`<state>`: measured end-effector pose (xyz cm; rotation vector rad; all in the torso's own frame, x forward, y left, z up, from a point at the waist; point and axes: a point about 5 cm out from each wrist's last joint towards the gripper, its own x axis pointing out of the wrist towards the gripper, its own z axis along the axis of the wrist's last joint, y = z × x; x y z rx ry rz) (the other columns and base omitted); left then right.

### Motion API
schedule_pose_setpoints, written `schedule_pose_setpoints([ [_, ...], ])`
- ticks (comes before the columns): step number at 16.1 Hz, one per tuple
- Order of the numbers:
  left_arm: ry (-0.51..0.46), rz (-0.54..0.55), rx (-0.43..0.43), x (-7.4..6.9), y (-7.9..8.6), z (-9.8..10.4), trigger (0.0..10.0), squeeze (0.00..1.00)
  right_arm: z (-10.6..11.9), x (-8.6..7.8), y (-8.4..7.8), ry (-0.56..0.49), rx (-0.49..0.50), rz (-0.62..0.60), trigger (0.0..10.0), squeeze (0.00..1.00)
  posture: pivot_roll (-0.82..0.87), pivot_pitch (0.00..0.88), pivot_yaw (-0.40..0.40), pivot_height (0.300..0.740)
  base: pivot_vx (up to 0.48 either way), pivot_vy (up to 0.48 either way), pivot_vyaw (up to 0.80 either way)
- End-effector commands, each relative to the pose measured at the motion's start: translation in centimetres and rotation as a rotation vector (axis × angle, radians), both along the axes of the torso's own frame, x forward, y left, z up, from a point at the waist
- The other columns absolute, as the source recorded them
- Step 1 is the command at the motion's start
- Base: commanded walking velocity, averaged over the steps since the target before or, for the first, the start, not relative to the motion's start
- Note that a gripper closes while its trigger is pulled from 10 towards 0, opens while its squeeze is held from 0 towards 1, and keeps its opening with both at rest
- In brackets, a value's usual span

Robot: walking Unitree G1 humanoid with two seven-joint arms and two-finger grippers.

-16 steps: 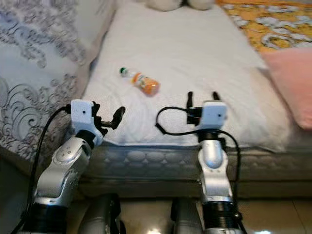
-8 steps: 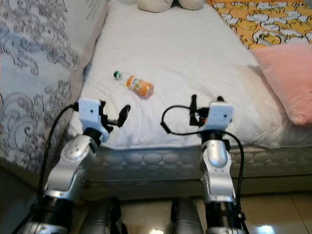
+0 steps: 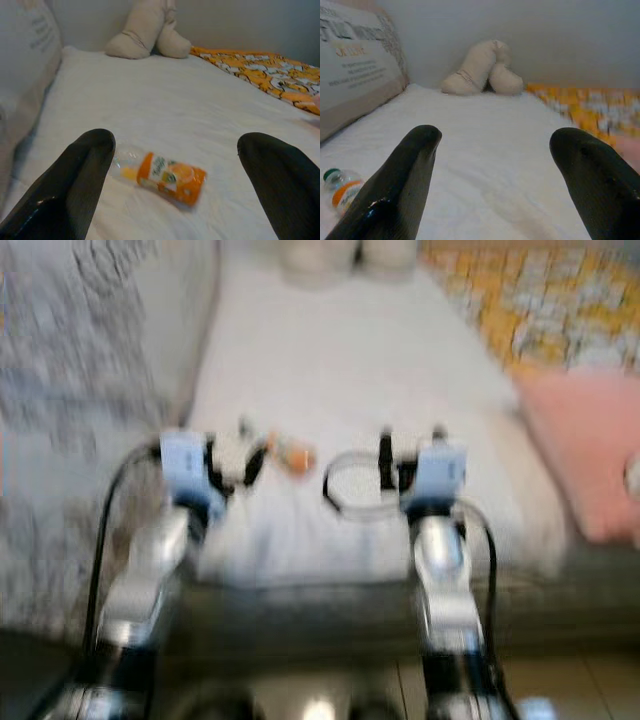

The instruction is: Clean up the room

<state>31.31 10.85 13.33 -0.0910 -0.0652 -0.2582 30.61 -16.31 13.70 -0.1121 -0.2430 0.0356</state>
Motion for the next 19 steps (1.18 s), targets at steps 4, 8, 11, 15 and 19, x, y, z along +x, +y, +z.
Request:
schedule_pose_setpoints([
  [4, -0.041, -0.002, 0.064, 0.0, 0.3, 0.7, 10.0, 0.00, -0.9, -0.2, 0.1, 0.029, 0.002, -0.010, 10.0, 0.00, -0.13, 0.000, 0.042, 0.740, 0.000, 0.000, 0.00],
  [8, -0.052, -0.042, 0.062, -0.1, -0.1, 0.9, 10.0, 0.00, -2.0, -0.1, 0.2, 0.082, -0.035, -0.038, 10.0, 0.00, -0.13, 0.000, 0.055, 0.740, 0.360, 0.000, 0.00],
  [11, -0.063, -0.068, 0.083, -0.1, -0.4, 1.0, 10.0, 0.00, -2.2, -0.1, 0.0, 0.089, -0.035, -0.045, 10.0, 0.00, -0.13, 0.000, 0.057, 0.740, 0.480, 0.000, 0.00],
  [15, -0.058, -0.084, 0.065, -0.3, -0.6, 1.0, 10.0, 0.00, -2.5, -0.2, 0.1, 0.099, -0.035, -0.046, 10.0, 0.00, -0.13, 0.000, 0.062, 0.740, 0.480, 0.000, 0.00],
  [19, -0.037, -0.030, 0.046, -0.3, 0.0, 0.8, 10.0, 0.00, -2.7, 0.0, 0.4, 0.124, -0.019, -0.010, 10.0, 0.00, -0.12, 0.000, 0.058, 0.740, 0.213, 0.298, 0.00],
])
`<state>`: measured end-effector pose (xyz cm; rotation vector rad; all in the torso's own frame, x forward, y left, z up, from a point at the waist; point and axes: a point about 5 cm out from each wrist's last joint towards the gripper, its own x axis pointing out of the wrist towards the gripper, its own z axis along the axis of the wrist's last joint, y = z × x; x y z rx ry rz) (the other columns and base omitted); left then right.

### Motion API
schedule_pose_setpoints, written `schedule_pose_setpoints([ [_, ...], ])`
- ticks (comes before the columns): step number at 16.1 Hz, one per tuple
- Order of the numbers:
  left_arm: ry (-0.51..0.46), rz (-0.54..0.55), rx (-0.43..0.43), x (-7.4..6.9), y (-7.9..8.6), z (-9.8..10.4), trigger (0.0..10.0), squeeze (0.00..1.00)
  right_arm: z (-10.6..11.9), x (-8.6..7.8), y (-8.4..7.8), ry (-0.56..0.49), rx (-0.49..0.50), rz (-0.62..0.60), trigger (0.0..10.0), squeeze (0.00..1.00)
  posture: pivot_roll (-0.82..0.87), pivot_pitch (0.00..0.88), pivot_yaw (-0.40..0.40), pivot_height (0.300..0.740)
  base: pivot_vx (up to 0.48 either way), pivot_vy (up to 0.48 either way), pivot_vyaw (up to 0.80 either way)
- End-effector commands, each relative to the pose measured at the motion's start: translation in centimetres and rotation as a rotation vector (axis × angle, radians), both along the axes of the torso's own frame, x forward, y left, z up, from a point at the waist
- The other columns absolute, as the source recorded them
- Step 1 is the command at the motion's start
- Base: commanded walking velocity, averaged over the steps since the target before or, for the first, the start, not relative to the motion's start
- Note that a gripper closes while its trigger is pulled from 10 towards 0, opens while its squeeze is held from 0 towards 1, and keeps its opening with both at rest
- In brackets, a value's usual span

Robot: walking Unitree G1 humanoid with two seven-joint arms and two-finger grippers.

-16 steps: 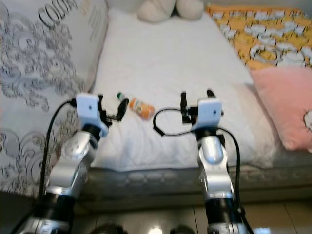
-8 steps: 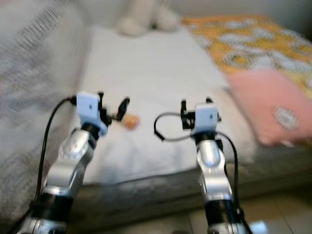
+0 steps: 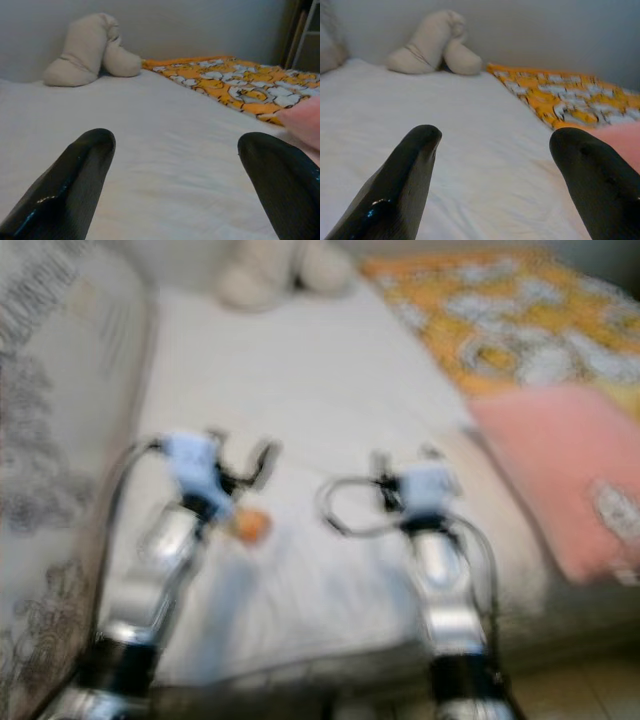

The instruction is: Clean up the room

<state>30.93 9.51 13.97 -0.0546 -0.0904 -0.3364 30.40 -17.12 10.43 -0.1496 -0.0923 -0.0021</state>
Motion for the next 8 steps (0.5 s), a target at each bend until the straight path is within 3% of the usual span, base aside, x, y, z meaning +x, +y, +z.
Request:
schedule_pose_setpoints([
  [1, -0.010, 0.051, 0.022, 0.1, 1.4, 0.2, 10.0, 0.00, 0.4, 0.5, 1.2, 0.003, 0.051, 0.043, 10.0, 0.00, -0.12, 0.000, 0.055, 0.740, 0.000, 0.000, 0.00],
  [4, -0.004, 0.054, 0.034, -0.5, 1.7, 0.0, 10.0, 0.00, -0.4, 1.8, 0.2, 0.117, 0.171, 0.026, 10.0, 0.00, -0.09, 0.000, 0.043, 0.740, 0.000, 0.000, 0.00],
  [8, 0.005, 0.067, 0.056, -1.0, 2.3, -0.1, 10.0, 0.00, -0.4, 3.6, -0.6, 0.173, 0.158, 0.036, 10.0, 0.00, -0.05, 0.000, 0.041, 0.740, 0.000, 0.000, 0.00],
])
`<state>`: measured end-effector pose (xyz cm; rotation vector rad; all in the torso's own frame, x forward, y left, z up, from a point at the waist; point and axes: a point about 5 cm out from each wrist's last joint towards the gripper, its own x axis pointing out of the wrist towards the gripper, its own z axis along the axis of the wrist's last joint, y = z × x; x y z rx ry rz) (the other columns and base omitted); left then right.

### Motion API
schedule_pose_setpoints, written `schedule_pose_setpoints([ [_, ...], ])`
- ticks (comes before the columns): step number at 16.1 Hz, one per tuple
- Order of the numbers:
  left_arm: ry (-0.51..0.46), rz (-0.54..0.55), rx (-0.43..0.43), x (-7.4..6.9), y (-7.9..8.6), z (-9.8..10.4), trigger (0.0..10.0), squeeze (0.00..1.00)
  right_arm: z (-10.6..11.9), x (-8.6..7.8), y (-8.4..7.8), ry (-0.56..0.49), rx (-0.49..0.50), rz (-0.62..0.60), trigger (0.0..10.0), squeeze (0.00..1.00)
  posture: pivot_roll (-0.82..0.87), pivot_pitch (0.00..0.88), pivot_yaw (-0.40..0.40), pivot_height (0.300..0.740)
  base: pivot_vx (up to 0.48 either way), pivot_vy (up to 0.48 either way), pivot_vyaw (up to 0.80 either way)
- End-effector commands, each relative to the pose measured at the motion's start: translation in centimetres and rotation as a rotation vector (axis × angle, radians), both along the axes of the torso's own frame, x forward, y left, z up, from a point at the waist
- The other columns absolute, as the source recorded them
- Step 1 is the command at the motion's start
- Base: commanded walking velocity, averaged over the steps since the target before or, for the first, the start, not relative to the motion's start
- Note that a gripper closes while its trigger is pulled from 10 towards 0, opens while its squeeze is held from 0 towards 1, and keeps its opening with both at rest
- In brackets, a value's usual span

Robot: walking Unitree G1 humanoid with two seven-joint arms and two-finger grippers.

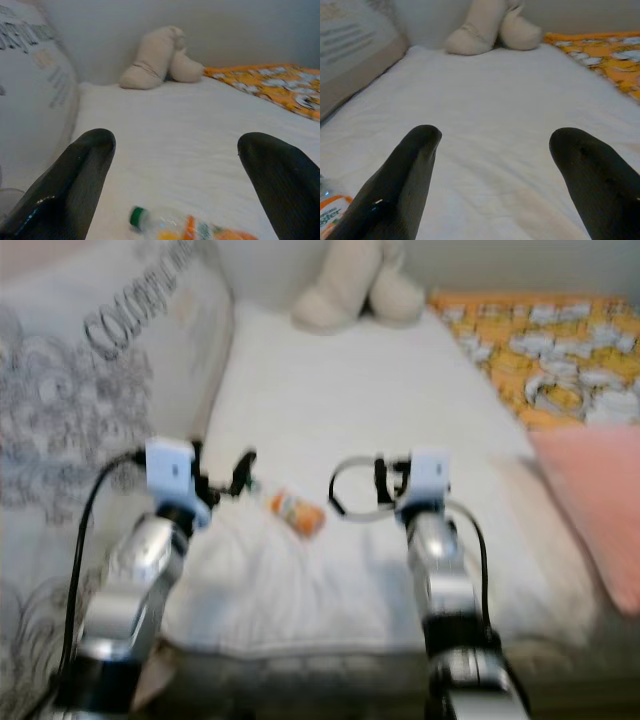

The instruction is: Clean up the room

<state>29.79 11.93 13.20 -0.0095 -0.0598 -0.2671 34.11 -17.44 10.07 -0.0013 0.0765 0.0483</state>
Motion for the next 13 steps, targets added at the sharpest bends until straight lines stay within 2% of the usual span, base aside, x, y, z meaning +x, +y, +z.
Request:
schedule_pose_setpoints([
  [1, -0.018, -0.001, 0.012, -0.1, 0.0, 0.7, 10.0, 0.00, -0.1, 0.3, -0.3, 0.019, 0.009, -0.003, 10.0, 0.00, -0.04, 0.000, 0.043, 0.740, 0.000, 0.000, 0.00],
  [4, 0.007, 0.016, 0.038, -1.6, 0.8, 0.6, 10.0, 0.00, -0.5, 1.7, -0.3, 0.100, -0.047, 0.055, 10.0, 0.00, 0.03, 0.000, 0.046, 0.740, 0.000, 0.000, 0.00],
  [5, 0.021, 0.029, 0.046, -2.1, 1.2, 0.5, 10.0, 0.00, -0.5, 2.1, 0.1, 0.130, -0.096, 0.109, 10.0, 0.00, 0.05, 0.000, 0.044, 0.740, 0.000, 0.000, 0.00],
  [7, 0.029, 0.051, 0.061, -2.9, 1.8, 0.6, 10.0, 0.00, -0.2, 2.6, 0.4, 0.138, -0.139, 0.135, 10.0, 0.00, 0.10, 0.000, 0.033, 0.740, 0.000, 0.000, 0.00],
  [9, 0.026, 0.087, 0.066, -2.9, 2.2, 0.8, 10.0, 0.00, 1.2, 3.2, 0.4, 0.071, -0.098, 0.092, 10.0, 0.00, 0.11, 0.000, 0.015, 0.740, 0.000, 0.000, 0.00],
  [10, 0.017, 0.103, 0.063, -2.6, 2.2, 0.9, 10.0, 0.00, 2.0, 3.1, 0.9, -0.015, -0.098, 0.078, 10.0, 0.00, 0.10, 0.000, -0.004, 0.740, 0.000, 0.000, 0.00],
  [12, 0.019, 0.125, 0.032, -2.3, 2.3, 0.8, 10.0, 0.00, 2.8, 1.8, 2.2, -0.149, -0.119, 0.078, 10.0, 0.00, 0.07, 0.000, -0.023, 0.740, 0.000, 0.000, 0.00],
  [13, 0.020, 0.138, 0.021, -2.0, 2.2, 0.8, 10.0, 0.00, 3.0, 1.1, 2.9, -0.184, -0.127, 0.096, 10.0, 0.00, 0.04, 0.000, -0.026, 0.740, 0.000, -0.461, 0.00],
])
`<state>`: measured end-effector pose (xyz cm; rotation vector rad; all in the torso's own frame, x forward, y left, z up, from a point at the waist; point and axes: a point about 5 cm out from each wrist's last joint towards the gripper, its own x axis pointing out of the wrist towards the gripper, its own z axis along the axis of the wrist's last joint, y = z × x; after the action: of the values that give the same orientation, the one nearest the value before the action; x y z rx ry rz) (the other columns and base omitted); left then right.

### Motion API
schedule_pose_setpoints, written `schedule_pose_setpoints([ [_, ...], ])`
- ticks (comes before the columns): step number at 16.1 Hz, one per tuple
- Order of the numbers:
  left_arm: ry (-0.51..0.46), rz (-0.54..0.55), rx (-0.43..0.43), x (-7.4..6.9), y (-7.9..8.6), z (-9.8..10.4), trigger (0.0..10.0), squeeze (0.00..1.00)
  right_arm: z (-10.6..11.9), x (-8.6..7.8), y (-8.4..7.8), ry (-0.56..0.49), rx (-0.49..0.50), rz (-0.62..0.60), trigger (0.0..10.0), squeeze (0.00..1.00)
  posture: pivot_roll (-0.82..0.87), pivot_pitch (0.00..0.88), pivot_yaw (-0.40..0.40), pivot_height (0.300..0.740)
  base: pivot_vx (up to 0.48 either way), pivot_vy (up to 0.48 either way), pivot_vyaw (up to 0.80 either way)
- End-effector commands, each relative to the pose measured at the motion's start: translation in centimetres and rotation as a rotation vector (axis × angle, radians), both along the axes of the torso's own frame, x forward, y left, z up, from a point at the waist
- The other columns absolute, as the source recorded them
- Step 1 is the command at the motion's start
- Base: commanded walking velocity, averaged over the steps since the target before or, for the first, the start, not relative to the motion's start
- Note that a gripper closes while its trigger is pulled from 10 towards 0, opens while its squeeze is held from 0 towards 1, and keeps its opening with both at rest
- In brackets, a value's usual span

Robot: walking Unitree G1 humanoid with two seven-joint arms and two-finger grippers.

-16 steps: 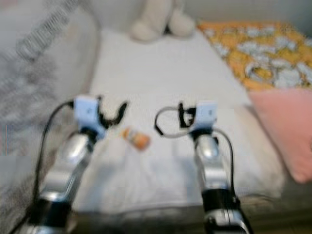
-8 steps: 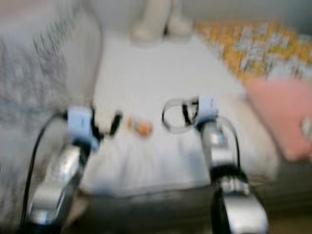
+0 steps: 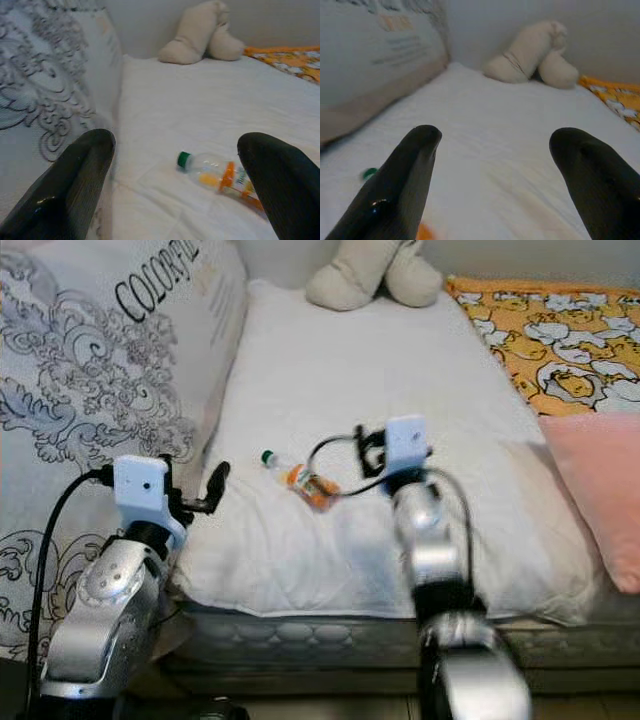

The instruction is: Clean up the room

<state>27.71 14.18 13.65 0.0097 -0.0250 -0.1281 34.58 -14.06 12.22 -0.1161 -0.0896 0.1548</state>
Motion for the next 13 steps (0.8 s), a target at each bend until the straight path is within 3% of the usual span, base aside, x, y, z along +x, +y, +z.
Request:
schedule_pose_setpoints([
  [1, -0.006, 0.022, -0.046, 0.8, -0.4, 0.1, 10.0, 0.00, 1.4, -0.9, 0.7, -0.090, -0.008, 0.018, 10.0, 0.00, 0.00, 0.000, -0.020, 0.740, 0.000, -0.461, 0.00],
  [3, -0.001, 0.017, -0.061, 1.3, -1.2, 0.0, 10.0, 0.00, 1.3, -0.9, 0.6, -0.094, 0.014, 0.011, 10.0, 0.00, -0.03, 0.000, -0.014, 0.740, 0.000, -0.461, 0.00],
  [7, 0.021, -0.071, -0.053, 1.9, -2.8, -0.4, 10.0, 0.00, 1.0, -1.3, -0.8, -0.064, -0.030, -0.017, 10.0, 0.00, -0.05, 0.000, -0.008, 0.740, 0.000, -0.458, 0.65],
  [9, 0.009, -0.065, -0.070, 2.3, -2.8, -0.2, 10.0, 0.00, 1.1, -1.6, -0.9, -0.064, -0.014, -0.033, 10.0, 0.00, -0.05, 0.000, -0.003, 0.740, 0.000, 0.000, 0.60],
  [13, -0.004, -0.052, -0.062, 2.7, -2.4, 0.1, 10.0, 0.00, 0.6, -1.4, -0.7, -0.035, -0.015, -0.050, 10.0, 0.00, -0.05, 0.000, 0.003, 0.740, 0.000, 0.000, 0.00],
])
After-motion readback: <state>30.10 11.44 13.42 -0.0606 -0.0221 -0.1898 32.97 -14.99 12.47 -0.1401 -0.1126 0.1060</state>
